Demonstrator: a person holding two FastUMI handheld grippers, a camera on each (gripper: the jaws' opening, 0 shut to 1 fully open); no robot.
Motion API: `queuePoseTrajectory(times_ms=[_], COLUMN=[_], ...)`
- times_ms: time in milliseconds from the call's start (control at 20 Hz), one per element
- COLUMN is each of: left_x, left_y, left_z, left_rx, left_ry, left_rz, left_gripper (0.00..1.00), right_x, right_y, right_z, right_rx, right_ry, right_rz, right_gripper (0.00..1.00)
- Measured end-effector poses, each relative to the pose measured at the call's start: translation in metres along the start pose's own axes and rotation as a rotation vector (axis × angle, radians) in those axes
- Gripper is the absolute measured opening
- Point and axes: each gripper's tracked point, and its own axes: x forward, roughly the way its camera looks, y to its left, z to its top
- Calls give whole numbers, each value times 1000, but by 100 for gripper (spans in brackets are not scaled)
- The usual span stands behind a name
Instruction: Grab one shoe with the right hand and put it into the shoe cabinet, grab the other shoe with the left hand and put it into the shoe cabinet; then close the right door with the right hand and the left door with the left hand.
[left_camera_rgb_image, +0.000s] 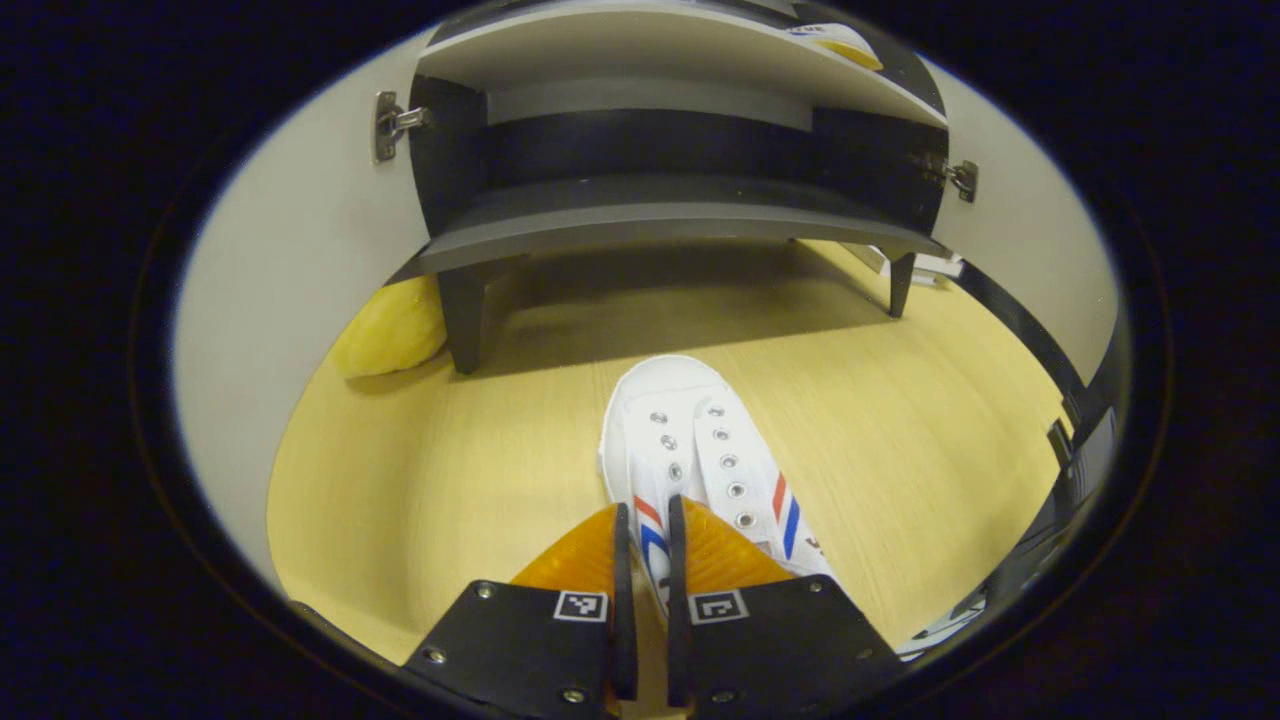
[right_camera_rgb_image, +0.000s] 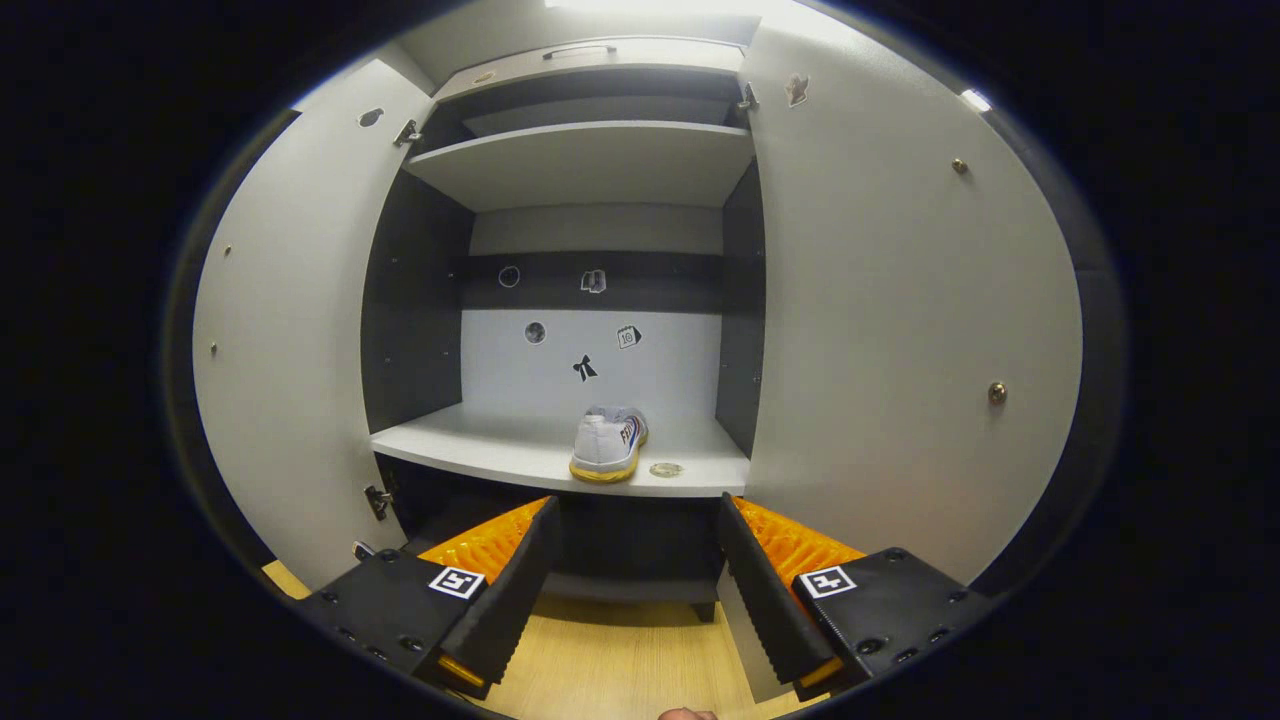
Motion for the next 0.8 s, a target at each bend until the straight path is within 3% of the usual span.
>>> queuePoseTrajectory(times_ms=[50,150,800], left_x=[5,-3,-37], left_y=[3,2,7], left_z=[2,5,48], left_rx=[-2,-3,-49], left_ry=[-19,-23,-77], left_rz=[18,25,50], left_gripper=[14,2,1], right_x=[-1,-3,-7], right_y=[0,-1,-7], right_z=[0,0,10], right_rx=[-2,-9,-4], right_ry=[1,2,-24], right_rz=[3,7,37], right_gripper=[99,98,98])
